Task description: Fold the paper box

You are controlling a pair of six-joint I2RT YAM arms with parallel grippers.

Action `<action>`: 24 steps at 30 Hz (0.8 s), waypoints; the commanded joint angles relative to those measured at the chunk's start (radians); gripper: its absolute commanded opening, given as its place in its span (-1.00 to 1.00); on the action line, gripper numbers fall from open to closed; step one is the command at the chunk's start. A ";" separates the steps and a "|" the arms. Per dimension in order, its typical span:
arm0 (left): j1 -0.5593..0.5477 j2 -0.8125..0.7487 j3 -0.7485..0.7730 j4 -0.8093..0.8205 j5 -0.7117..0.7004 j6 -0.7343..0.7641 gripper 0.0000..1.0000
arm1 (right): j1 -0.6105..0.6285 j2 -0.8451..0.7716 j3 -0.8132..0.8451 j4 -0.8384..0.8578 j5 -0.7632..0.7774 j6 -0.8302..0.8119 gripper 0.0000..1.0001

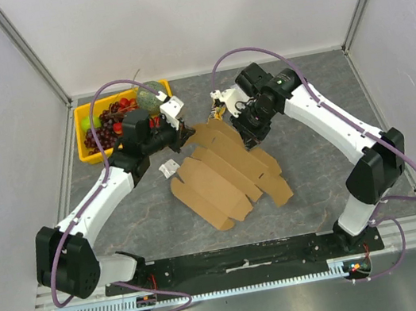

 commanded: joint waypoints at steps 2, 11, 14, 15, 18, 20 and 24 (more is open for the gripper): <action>0.002 0.005 0.035 0.018 0.036 -0.021 -0.96 | 0.005 -0.051 -0.043 0.096 0.018 -0.004 -0.57; -0.001 -0.002 -0.006 0.055 0.032 -0.077 -0.96 | 0.005 -0.168 -0.250 0.340 -0.013 0.022 -0.50; -0.001 -0.002 -0.015 0.058 0.023 -0.093 -0.96 | 0.003 -0.210 -0.308 0.435 0.022 0.046 -0.47; -0.001 -0.002 -0.018 0.058 0.023 -0.100 -0.96 | 0.005 -0.223 -0.331 0.470 0.032 0.054 -0.44; 0.000 0.004 -0.029 0.059 0.020 -0.115 -0.96 | 0.005 -0.272 -0.394 0.580 0.058 0.077 -0.39; 0.000 0.005 -0.037 0.064 0.018 -0.129 -0.96 | 0.003 -0.298 -0.432 0.646 0.087 0.088 -0.36; 0.000 0.007 -0.060 0.078 0.007 -0.146 -0.96 | 0.005 -0.329 -0.486 0.729 0.111 0.102 -0.36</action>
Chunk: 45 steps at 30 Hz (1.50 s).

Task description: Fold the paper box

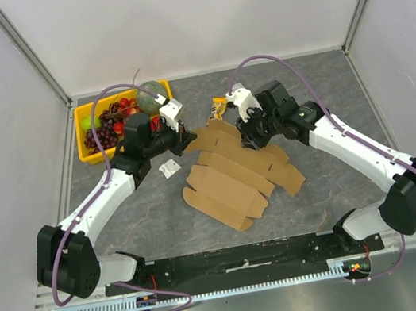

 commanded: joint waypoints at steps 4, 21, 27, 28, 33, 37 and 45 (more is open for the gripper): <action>0.000 0.006 -0.038 0.070 -0.008 -0.077 -0.96 | 0.004 -0.036 -0.051 0.173 0.035 0.027 -0.44; -0.004 -0.038 -0.151 0.116 0.000 -0.149 -0.92 | 0.004 0.000 -0.120 0.223 0.063 0.033 -1.00; -0.024 -0.102 -0.222 0.145 -0.031 -0.184 -0.74 | 0.005 -0.034 -0.166 0.291 0.150 0.089 -1.00; -0.026 -0.107 -0.225 0.146 -0.035 -0.187 -0.71 | 0.007 -0.040 -0.169 0.297 0.164 0.093 -1.00; -0.038 -0.116 -0.247 0.159 -0.034 -0.218 -0.67 | 0.025 -0.048 -0.166 0.270 0.221 0.078 -1.00; -0.041 -0.144 -0.290 0.194 -0.037 -0.255 -0.66 | 0.047 -0.057 -0.154 0.242 0.270 0.044 -1.00; -0.043 -0.224 -0.331 0.180 -0.133 -0.301 -0.51 | 0.064 -0.030 -0.092 0.147 0.293 -0.051 -1.00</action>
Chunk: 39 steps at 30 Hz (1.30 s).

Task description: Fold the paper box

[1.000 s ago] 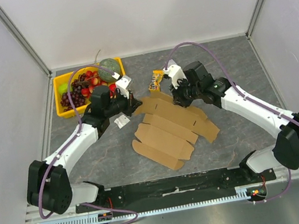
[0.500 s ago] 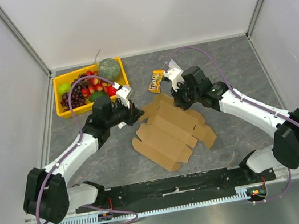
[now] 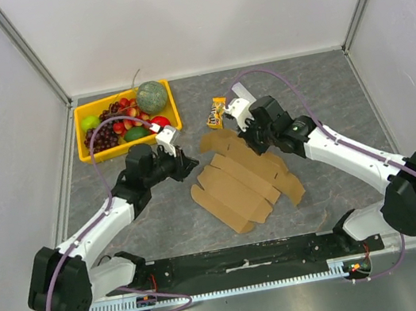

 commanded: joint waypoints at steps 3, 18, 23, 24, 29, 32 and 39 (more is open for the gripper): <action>-0.005 -0.089 -0.012 0.018 -0.149 -0.080 -0.35 | 0.007 0.006 0.089 -0.072 0.035 -0.058 -1.00; -0.004 -0.198 0.012 -0.017 -0.185 -0.109 0.24 | 0.033 -0.011 0.065 -0.089 -0.017 -0.109 -0.94; -0.004 -0.168 0.029 0.021 -0.082 -0.132 0.21 | 0.038 -0.001 0.063 -0.101 -0.040 -0.105 -1.00; -0.004 -0.163 0.029 0.027 -0.070 -0.137 0.19 | 0.041 -0.002 0.062 -0.105 -0.043 -0.105 -1.00; -0.005 -0.129 0.020 0.087 -0.035 -0.154 0.11 | 0.052 -0.010 0.060 -0.127 -0.109 -0.116 -1.00; -0.004 -0.100 0.026 0.118 -0.009 -0.166 0.04 | 0.052 0.004 0.069 -0.147 -0.170 -0.110 -1.00; -0.005 -0.071 0.032 0.153 0.019 -0.174 -0.04 | 0.052 0.102 0.120 -0.221 -0.155 -0.089 -1.00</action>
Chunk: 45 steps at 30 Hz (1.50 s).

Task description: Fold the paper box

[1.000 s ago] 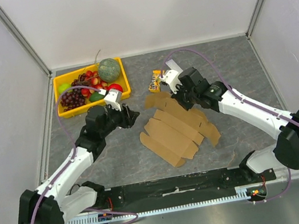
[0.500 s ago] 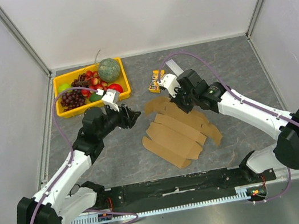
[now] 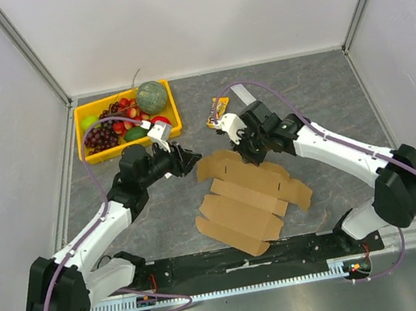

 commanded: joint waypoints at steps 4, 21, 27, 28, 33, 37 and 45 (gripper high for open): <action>-0.005 0.039 0.045 0.104 0.058 -0.022 -0.04 | 0.005 0.056 0.055 -0.027 -0.041 0.011 -1.00; -0.007 0.292 0.186 0.032 -0.099 -0.091 -0.39 | 0.003 -0.013 0.018 0.016 -0.095 0.009 -1.00; -0.030 0.329 0.203 0.004 -0.075 -0.088 -0.96 | 0.003 -0.024 0.014 0.023 -0.092 0.011 -1.00; -0.036 0.324 0.198 0.004 -0.077 -0.088 -0.96 | 0.003 -0.024 0.012 0.025 -0.089 0.011 -1.00; -0.064 0.300 0.158 0.019 -0.062 -0.083 -0.96 | 0.003 -0.022 0.010 0.028 -0.081 0.013 -1.00; -0.077 0.283 0.123 0.045 -0.040 -0.094 -0.96 | 0.003 -0.019 0.014 0.033 -0.075 0.014 -1.00; -0.119 0.235 0.053 0.122 -0.039 -0.123 -0.96 | 0.003 -0.005 0.000 0.045 -0.075 0.017 -1.00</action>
